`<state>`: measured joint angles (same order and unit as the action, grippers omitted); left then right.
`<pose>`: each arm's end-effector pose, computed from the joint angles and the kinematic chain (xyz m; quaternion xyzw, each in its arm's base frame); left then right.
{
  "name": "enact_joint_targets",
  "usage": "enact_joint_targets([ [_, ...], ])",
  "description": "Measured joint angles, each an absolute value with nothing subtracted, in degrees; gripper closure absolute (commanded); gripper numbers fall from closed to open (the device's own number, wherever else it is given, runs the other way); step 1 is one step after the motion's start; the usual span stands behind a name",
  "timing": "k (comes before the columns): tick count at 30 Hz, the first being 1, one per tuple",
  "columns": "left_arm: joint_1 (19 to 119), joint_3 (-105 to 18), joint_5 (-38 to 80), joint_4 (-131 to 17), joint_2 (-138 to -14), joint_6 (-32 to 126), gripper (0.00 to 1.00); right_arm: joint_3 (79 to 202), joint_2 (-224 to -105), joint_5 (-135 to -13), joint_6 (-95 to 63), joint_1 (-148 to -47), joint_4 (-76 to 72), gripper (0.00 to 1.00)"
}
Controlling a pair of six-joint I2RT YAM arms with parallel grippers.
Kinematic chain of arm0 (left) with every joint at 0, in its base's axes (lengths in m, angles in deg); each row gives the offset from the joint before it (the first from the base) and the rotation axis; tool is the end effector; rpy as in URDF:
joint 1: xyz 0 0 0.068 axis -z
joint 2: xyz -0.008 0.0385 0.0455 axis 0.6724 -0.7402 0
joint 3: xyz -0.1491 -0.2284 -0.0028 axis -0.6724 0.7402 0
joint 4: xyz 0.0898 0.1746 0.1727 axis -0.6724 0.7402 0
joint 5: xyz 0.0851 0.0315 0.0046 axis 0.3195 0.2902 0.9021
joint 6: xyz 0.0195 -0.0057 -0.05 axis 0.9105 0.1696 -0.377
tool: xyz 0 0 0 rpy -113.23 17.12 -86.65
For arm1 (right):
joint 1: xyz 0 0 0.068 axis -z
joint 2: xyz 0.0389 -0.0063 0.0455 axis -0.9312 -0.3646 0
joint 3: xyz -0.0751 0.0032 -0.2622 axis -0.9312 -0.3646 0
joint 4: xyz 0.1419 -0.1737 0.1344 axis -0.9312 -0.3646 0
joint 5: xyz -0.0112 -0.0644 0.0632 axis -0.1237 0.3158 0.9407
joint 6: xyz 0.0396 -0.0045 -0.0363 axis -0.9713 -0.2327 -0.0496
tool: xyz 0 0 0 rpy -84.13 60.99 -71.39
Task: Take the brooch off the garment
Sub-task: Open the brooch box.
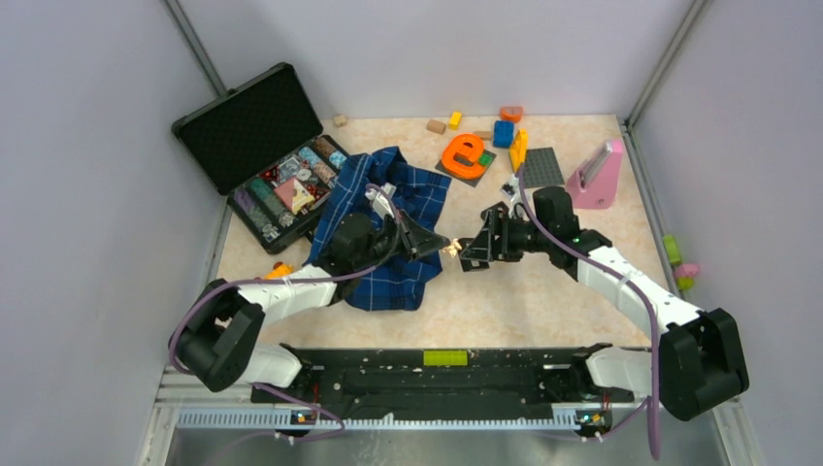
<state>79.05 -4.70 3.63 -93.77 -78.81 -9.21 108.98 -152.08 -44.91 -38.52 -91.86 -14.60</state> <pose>0.2214 -0.1848 0.2313 -0.0497 0.7375 -0.6165 0.2711 0.2239 0.1194 0.2487 -0.0933 0.8587 0.4380 0.2489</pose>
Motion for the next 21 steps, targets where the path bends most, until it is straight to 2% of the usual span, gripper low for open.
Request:
enact_joint_targets([
  [21,79.2,-5.9,7.8,-85.5,-77.6,-2.9,1.00,110.0,-150.8,-45.5,-40.1,-92.1,-16.3,0.38],
])
